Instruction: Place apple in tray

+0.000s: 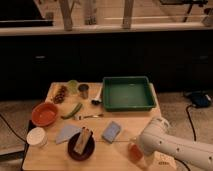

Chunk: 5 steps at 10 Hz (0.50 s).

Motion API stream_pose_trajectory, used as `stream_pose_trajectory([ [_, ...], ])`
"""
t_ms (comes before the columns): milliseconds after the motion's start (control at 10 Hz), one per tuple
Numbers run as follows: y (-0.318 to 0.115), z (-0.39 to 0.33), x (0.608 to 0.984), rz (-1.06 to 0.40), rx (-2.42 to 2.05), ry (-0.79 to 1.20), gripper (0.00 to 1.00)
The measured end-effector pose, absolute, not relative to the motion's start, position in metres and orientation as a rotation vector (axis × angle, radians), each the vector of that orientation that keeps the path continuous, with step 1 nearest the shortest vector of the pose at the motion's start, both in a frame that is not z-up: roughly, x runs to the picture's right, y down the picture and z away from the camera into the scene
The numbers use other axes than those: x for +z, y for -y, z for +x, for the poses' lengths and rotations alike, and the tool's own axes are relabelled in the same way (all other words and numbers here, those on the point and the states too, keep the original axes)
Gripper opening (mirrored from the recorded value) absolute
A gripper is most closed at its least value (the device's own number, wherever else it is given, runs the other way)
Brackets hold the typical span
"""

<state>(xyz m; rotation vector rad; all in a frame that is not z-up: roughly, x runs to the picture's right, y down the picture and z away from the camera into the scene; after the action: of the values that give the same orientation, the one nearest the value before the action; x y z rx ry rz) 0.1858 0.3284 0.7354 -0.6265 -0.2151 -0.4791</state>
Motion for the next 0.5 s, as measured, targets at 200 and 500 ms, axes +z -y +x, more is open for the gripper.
stream_pose_trajectory([
  [200,-0.3303,0.1817,0.7322,-0.63,-0.486,0.243,0.8],
  [500,-0.3295,0.1769,0.7282,-0.631,-0.489,0.309,0.8],
])
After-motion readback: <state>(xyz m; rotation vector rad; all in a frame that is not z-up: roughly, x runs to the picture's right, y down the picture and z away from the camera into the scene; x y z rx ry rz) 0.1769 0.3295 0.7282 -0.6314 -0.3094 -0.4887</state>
